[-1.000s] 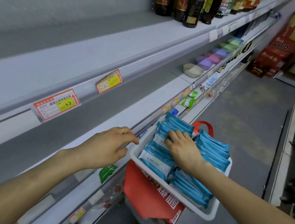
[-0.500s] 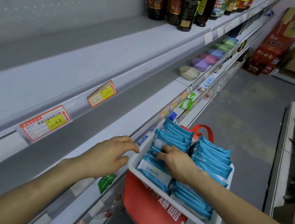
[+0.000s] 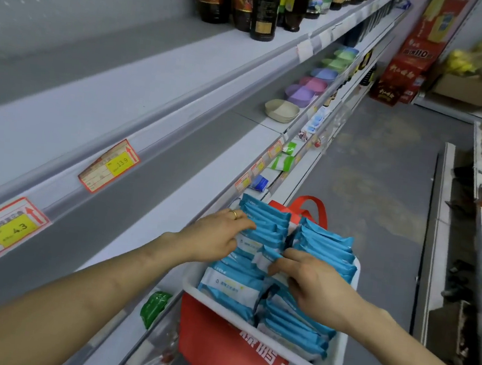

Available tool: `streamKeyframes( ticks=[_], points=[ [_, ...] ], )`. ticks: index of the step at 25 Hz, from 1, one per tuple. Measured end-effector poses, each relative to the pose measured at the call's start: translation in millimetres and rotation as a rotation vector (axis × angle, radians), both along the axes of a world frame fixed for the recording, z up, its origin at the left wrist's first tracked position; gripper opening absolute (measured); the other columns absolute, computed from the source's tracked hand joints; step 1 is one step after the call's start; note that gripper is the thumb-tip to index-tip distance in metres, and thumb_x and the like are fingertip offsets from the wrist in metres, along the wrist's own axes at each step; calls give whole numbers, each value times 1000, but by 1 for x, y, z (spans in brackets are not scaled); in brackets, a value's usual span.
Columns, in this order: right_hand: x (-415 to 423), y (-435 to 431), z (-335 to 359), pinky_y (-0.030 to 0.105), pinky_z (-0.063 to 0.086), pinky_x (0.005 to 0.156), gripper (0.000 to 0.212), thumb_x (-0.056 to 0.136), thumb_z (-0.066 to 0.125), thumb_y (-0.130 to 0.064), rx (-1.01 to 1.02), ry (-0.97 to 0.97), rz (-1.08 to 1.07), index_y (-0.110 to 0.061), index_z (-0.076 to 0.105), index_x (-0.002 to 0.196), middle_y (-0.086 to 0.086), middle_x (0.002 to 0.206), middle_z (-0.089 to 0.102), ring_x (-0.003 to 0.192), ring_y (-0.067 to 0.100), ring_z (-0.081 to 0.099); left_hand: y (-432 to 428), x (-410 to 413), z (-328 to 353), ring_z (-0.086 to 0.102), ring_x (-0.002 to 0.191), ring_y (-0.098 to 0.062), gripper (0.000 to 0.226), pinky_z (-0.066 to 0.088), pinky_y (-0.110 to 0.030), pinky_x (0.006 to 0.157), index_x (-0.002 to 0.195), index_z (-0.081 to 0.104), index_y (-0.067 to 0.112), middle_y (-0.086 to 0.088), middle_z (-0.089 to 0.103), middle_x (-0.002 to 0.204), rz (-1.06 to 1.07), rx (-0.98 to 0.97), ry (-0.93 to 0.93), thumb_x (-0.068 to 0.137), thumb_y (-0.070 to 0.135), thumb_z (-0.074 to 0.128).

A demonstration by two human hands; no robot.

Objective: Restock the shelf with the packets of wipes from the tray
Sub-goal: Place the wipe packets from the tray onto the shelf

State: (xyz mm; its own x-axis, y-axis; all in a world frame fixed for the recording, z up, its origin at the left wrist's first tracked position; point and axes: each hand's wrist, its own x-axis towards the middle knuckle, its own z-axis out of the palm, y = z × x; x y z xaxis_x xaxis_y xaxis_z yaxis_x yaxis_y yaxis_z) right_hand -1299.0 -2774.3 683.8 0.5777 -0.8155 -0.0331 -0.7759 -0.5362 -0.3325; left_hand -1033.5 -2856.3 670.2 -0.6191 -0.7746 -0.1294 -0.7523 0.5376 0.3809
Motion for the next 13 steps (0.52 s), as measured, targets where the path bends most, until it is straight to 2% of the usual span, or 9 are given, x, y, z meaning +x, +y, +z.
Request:
streamKeyframes(
  ticks=[2, 5, 9, 13],
  points=[
    [-11, 7, 0, 37, 53, 79, 52, 84, 46, -6, 31, -4, -12, -36, 59, 124, -11, 114, 55, 104, 15, 57, -6, -11, -8, 41, 133, -18, 55, 37, -37, 109, 147, 45, 27, 3, 45, 145, -42, -98, -51, 94, 14, 50],
    [-23, 13, -3, 34, 53, 83, 53, 84, 45, -7, 64, -7, -24, -37, 59, 125, -12, 115, 55, 104, 14, 57, -4, -21, -9, 45, 121, -14, 47, 36, -38, 101, 135, 48, 32, 9, 50, 133, -62, -257, -69, 91, 15, 51],
    [-30, 17, -7, 33, 53, 86, 53, 84, 46, -7, 76, -12, -30, -37, 59, 124, -14, 117, 54, 105, 11, 57, 3, -20, -11, 47, 108, -14, 39, 38, -33, 91, 121, 52, 30, 8, 52, 122, -139, -341, -43, 88, 10, 56],
    [-30, 17, -6, 31, 53, 86, 52, 86, 48, -7, 84, -16, -36, -38, 59, 125, -17, 118, 54, 105, 9, 56, 4, -17, -14, 48, 107, -14, 33, 44, -33, 90, 115, 55, 29, 6, 51, 119, -180, -362, -62, 89, 9, 56]
  ],
)
